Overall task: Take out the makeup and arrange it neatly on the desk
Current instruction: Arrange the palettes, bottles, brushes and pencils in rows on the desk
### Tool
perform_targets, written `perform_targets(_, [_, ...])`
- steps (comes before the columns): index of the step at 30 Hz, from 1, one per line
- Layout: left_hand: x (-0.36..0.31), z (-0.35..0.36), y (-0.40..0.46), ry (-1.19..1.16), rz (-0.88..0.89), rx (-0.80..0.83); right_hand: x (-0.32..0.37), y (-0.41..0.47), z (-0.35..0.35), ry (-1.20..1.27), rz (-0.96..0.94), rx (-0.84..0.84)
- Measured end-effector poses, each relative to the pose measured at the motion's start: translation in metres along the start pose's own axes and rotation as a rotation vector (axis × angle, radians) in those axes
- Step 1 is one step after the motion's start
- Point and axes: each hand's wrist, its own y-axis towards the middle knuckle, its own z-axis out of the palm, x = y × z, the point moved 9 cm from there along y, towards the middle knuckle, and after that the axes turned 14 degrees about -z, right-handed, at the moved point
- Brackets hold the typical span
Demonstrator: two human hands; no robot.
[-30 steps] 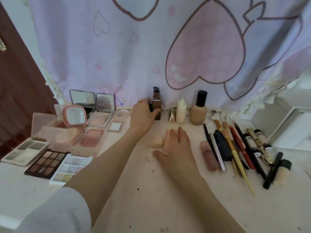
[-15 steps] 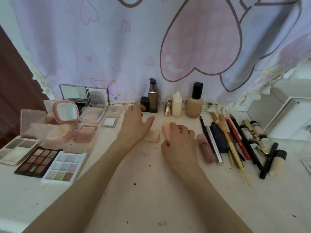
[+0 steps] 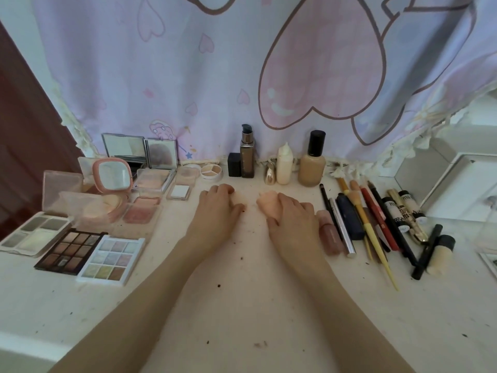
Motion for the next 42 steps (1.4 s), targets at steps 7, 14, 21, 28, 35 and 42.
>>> perform_targets(7, [0.003, -0.012, 0.002, -0.058, 0.026, -0.192, 0.005, 0.0, 0.009, 0.137, 0.018, -0.026])
perform_targets(14, [0.004, -0.017, 0.008, -0.161, 0.081, -0.167, 0.02, 0.0, 0.018, 0.082, -0.087, 0.046])
perform_targets(21, [0.007, -0.02, 0.013, -0.246, 0.067, -0.169, 0.035, 0.021, 0.028, -0.008, -0.141, 0.055])
perform_targets(28, [0.005, -0.018, 0.015, -0.207, 0.096, -0.175, 0.036, 0.023, 0.028, -0.011, -0.174, 0.047])
perform_targets(35, [0.004, -0.015, 0.012, -0.169, 0.119, -0.159, 0.036, 0.025, 0.026, -0.018, -0.169, 0.021])
perform_targets(42, [0.003, -0.011, 0.012, -0.121, 0.125, -0.135, 0.041, 0.023, 0.028, -0.071, -0.215, 0.038])
